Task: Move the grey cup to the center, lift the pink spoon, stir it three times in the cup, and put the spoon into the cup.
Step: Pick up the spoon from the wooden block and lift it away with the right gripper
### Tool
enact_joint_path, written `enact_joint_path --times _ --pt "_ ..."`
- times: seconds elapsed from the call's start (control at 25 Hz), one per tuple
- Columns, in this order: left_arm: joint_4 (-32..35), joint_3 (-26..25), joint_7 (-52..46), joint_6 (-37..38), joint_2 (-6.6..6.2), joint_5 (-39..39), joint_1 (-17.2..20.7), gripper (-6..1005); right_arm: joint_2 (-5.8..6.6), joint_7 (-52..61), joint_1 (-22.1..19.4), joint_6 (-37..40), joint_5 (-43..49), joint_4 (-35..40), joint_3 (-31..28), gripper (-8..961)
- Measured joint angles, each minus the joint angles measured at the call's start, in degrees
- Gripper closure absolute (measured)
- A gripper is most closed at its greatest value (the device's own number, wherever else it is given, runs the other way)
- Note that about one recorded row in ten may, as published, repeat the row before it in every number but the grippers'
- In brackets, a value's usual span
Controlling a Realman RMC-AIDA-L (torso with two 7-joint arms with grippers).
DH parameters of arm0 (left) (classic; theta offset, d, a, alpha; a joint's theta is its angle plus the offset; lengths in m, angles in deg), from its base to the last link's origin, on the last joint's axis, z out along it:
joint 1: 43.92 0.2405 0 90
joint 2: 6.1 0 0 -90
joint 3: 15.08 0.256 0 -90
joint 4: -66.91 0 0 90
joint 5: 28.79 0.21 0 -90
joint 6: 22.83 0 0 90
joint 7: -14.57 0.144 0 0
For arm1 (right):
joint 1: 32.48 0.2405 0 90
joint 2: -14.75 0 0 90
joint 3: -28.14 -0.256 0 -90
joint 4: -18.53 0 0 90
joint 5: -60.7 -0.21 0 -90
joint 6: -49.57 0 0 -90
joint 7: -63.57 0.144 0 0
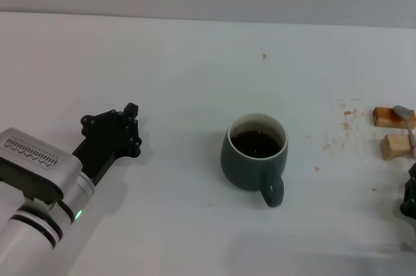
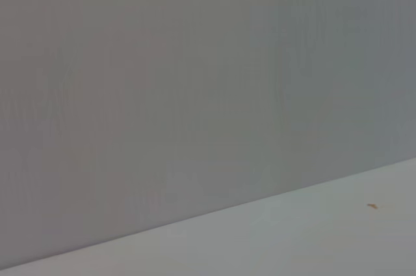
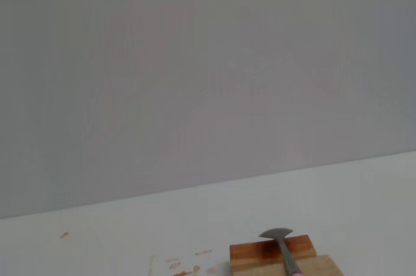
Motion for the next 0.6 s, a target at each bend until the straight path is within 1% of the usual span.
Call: enact_joint_path --times 0.16,0.28,0.6 --pt "0.36 0.0 -0.01 -0.01 0.06 -0.03 -0.03 1000 -0.01 -4.7 0.08 0.43 -1.42 -0.86 -0.45 885" --pt "0.57 0.1 -0.01 -0.09 0.15 -0.04 -0.19 1000 0.34 -9.55 0.22 1.29 -2.53 -3.32 -0.57 885" --pt "0.58 0.09 -0.15 -1.07 0.17 0.03 -0.44 1000 0.89 -10.79 -0.09 6.14 -2.59 -5.29 -0.54 886"
